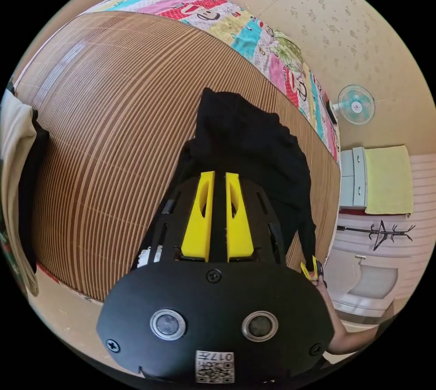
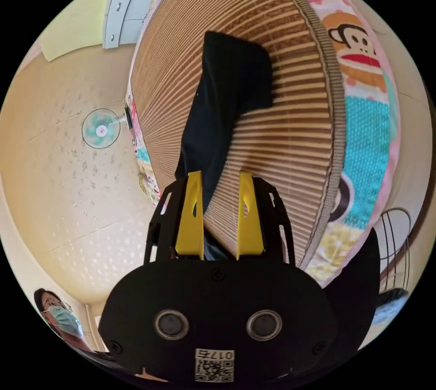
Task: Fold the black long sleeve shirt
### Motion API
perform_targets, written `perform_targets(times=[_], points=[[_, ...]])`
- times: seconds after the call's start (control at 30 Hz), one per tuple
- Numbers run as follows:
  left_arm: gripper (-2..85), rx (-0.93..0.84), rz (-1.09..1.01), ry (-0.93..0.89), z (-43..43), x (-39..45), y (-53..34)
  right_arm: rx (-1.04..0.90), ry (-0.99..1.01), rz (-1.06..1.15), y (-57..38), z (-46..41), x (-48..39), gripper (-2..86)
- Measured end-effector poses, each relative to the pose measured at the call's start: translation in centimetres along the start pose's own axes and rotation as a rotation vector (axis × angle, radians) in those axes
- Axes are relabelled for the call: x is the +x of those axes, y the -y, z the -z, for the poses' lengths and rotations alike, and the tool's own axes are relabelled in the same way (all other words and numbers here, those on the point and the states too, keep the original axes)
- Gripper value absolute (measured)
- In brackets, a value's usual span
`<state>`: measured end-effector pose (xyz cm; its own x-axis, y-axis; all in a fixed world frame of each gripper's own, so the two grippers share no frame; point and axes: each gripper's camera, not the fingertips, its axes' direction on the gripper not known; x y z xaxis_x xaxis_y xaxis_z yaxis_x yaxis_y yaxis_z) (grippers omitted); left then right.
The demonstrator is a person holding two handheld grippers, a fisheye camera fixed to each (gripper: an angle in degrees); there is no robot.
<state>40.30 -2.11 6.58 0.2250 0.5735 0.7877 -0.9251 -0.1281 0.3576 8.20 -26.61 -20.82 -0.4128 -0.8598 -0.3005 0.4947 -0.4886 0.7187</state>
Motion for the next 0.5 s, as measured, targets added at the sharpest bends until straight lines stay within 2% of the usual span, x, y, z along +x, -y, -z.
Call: perform_targets(times=[0.13,0.17,0.23,0.3,0.33,0.4,0.5], points=[[5.3,-0.075,-0.006,-0.018,-1.1,1.4,-3.0,0.060,0.084,-0.012,2.7,-0.6,-1.1,5.8],[5.3,-0.082,-0.002,-0.017,-1.2,1.5,-3.2,0.088,0.091,0.036,2.6,-0.8,-3.6,4.7],[5.2,-0.096,-0.001,-0.028,-1.0,2.0,-4.0,0.080,0.088,0.226,1.4,-1.6,-10.0,4.0],[5.2,-0.107,-0.040,-0.041,-0.6,2.8,-4.5,0.010,0.072,0.548,-4.0,-4.0,-20.7,3.5],[5.3,-0.121,-0.075,-0.034,-0.4,3.6,-5.0,-0.007,0.075,0.625,-6.0,-4.8,-23.2,3.4],[5.4,-0.130,-0.120,-0.015,0.0,4.6,-5.9,-0.087,0.091,0.897,-15.3,-9.1,-31.3,3.4],[5.7,-0.111,-0.156,-0.014,0.9,5.1,-7.2,-0.276,0.150,1.120,-27.1,-17.2,-35.6,3.7]])
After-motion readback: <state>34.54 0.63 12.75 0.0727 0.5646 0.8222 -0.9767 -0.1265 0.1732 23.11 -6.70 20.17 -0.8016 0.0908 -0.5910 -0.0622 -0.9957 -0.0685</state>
